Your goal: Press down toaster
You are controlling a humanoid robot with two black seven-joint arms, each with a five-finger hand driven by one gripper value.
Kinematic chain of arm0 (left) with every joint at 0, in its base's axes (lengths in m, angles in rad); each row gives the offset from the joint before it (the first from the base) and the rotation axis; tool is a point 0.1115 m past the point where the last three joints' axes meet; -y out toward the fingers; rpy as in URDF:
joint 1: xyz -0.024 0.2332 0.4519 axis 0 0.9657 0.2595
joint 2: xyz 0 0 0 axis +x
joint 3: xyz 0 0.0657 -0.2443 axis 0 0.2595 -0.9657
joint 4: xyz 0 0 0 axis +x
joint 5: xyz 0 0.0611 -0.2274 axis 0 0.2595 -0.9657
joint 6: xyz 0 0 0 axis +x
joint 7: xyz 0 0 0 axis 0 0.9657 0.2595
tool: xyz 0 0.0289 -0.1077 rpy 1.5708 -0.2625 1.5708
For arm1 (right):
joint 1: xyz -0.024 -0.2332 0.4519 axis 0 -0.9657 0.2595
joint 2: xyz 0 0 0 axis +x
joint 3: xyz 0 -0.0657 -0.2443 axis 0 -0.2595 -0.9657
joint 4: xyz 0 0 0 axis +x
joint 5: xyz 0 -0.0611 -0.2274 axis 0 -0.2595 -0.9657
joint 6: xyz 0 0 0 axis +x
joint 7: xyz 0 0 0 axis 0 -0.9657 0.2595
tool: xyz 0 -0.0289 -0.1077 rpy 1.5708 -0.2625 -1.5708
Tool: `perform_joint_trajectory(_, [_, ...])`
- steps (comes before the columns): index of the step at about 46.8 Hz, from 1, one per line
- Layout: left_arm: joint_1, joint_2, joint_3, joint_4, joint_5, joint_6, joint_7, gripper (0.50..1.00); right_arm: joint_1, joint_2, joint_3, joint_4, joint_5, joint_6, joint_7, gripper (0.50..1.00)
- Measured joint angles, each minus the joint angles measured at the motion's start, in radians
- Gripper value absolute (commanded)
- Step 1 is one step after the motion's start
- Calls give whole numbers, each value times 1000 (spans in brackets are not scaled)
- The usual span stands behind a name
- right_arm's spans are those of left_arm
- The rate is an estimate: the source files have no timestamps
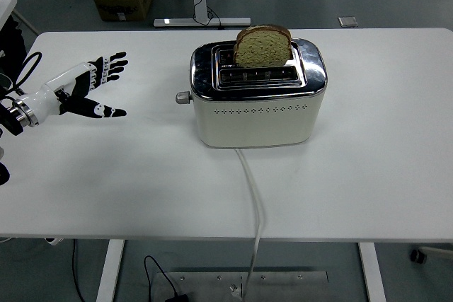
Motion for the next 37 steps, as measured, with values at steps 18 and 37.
perform_joint_trajectory(18, [-14,-18,-3,71,-327,5,0,1000,0,0,0,0,0,0,0,998])
perform_joint_trajectory(37, [-11,-190,-101,240,-508,2,-2,1000,0,0,0,0,0,0,0,998])
